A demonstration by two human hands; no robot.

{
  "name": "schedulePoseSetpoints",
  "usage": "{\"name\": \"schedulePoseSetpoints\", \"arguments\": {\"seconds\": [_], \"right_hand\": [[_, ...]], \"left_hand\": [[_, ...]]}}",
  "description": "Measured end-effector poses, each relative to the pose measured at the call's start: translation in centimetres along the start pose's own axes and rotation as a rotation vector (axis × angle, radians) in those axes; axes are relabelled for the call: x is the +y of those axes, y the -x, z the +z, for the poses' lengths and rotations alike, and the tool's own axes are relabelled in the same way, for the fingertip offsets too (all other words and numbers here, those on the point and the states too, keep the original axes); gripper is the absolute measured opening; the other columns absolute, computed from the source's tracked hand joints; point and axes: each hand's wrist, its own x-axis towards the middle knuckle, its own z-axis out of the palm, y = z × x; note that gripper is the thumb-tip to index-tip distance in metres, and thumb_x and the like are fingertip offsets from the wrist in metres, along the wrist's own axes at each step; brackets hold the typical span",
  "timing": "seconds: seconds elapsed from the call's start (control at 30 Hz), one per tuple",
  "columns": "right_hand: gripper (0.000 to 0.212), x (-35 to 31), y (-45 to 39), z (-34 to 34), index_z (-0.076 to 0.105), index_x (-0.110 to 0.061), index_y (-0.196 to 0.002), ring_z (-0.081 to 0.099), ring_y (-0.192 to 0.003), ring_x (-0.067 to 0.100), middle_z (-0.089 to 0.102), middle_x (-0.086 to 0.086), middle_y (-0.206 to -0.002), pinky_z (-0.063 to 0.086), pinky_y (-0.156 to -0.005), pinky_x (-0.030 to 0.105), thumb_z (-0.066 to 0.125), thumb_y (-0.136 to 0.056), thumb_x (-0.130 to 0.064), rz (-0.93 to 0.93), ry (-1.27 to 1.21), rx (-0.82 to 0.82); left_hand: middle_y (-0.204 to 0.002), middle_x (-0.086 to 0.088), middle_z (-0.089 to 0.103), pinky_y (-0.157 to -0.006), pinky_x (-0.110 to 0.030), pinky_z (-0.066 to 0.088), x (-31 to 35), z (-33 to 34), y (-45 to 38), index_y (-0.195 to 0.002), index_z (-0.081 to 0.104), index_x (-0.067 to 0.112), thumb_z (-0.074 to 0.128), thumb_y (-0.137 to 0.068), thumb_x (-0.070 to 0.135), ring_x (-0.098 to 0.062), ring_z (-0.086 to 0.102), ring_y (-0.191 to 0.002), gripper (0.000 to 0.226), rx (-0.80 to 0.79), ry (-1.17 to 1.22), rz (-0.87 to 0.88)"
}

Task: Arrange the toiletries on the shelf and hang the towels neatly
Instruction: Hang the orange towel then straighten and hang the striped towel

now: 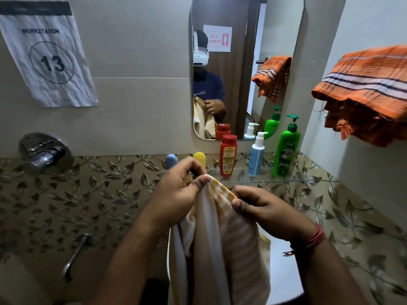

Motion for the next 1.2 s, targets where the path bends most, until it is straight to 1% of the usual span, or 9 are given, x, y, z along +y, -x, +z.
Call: {"name": "schedulePoseSetpoints", "arguments": {"seconds": [0.1, 0.23, 0.33, 0.47, 0.6, 0.8, 0.97, 1.1, 1.2], "right_hand": [[0.048, 0.7, 0.1, 0.1, 0.062, -0.005, -0.098, 0.059, -0.088, 0.025, 0.061, 0.012, -0.094, 0.048, -0.078, 0.042, 0.048, -0.095, -0.050, 0.020, 0.030, 0.047], [0.033, 1.3, 0.1, 0.0, 0.059, -0.014, -0.090, 0.055, -0.080, 0.006, 0.058, -0.005, -0.083, 0.044, -0.072, 0.032, 0.048, -0.096, -0.045, 0.055, 0.158, 0.034], [0.032, 2.3, 0.2, 0.0, 0.056, -0.014, -0.087, 0.055, -0.080, 0.011, 0.058, -0.001, -0.084, 0.044, -0.073, 0.034, 0.049, -0.099, -0.042, 0.068, 0.308, 0.028], [0.033, 3.3, 0.4, 0.2, 0.053, -0.017, -0.081, 0.051, -0.076, 0.008, 0.054, -0.006, -0.078, 0.038, -0.066, 0.024, 0.047, -0.098, -0.044, 0.073, 0.397, 0.050], [0.032, 3.8, 0.3, -0.2, 0.056, -0.022, -0.081, 0.052, -0.080, 0.006, 0.054, -0.009, -0.078, 0.036, -0.065, 0.020, 0.043, -0.098, -0.046, 0.122, 0.458, 0.072], [0.031, 4.7, 1.0, -1.7, 0.055, -0.027, -0.074, 0.057, -0.067, 0.006, 0.059, -0.006, -0.074, 0.048, -0.066, 0.035, 0.048, -0.099, -0.043, 0.250, 0.504, 0.161], [0.028, 4.3, 0.8, -2.0, 0.055, -0.025, -0.071, 0.059, -0.061, 0.007, 0.059, -0.005, -0.068, 0.045, -0.057, 0.022, 0.053, -0.098, -0.036, 0.209, 0.435, 0.285], [0.020, 3.3, 0.7, -1.5, 0.061, -0.021, -0.080, 0.059, -0.052, 0.016, 0.061, 0.005, -0.062, 0.048, -0.053, 0.030, 0.056, -0.092, -0.037, 0.143, 0.123, 0.377], [0.009, 1.1, 0.5, -0.6, 0.063, -0.019, -0.097, 0.049, -0.048, 0.026, 0.057, 0.009, -0.066, 0.044, -0.043, 0.032, 0.061, -0.090, -0.025, 0.048, -0.297, 0.391]], "left_hand": [[-0.075, 0.019, 0.061, -0.065, -0.017, 0.045, -0.3, -1.1, -0.8, -0.080, 0.058, 0.032, 0.065, -0.094, 0.020, -0.001, 0.056, -0.071, 0.020, 0.191, 0.003, -0.016], [-0.076, 0.012, 0.060, -0.067, -0.024, 0.049, -0.9, -2.7, -1.5, -0.082, 0.056, 0.026, 0.063, -0.096, 0.016, -0.003, 0.056, -0.069, 0.018, 0.457, -0.045, -0.024], [-0.079, 0.012, 0.057, -0.067, -0.014, 0.044, -1.5, -4.4, -1.7, -0.088, 0.056, 0.018, 0.063, -0.095, 0.013, -0.003, 0.052, -0.067, 0.011, 0.650, -0.102, -0.013], [-0.080, 0.015, 0.056, -0.074, -0.023, 0.043, -2.6, -6.4, -1.8, -0.091, 0.056, 0.017, 0.063, -0.094, 0.012, -0.012, 0.054, -0.079, 0.009, 0.797, -0.143, -0.055], [-0.081, 0.016, 0.055, -0.077, -0.023, 0.042, -3.5, -7.2, -1.9, -0.088, 0.054, 0.020, 0.063, -0.093, 0.014, -0.014, 0.054, -0.081, 0.012, 0.847, -0.125, -0.097], [-0.080, 0.016, 0.053, -0.081, -0.027, 0.044, -4.6, -8.2, -1.8, -0.076, 0.047, 0.033, 0.062, -0.092, 0.018, -0.013, 0.053, -0.082, 0.026, 0.961, -0.101, -0.156], [-0.083, 0.016, 0.055, -0.085, -0.029, 0.046, -5.2, -7.7, -1.8, -0.077, 0.049, 0.034, 0.062, -0.092, 0.021, -0.014, 0.055, -0.085, 0.023, 0.958, -0.067, -0.189], [-0.086, 0.013, 0.057, -0.085, -0.029, 0.046, -5.0, -7.2, -2.1, -0.085, 0.052, 0.030, 0.061, -0.096, 0.024, -0.013, 0.055, -0.087, 0.016, 0.903, -0.052, -0.204], [-0.101, -0.004, 0.060, -0.076, -0.011, 0.042, -4.3, -6.0, -2.0, -0.100, 0.051, 0.018, 0.057, -0.100, 0.027, -0.012, 0.055, -0.087, 0.010, 0.810, -0.078, -0.184]]}}
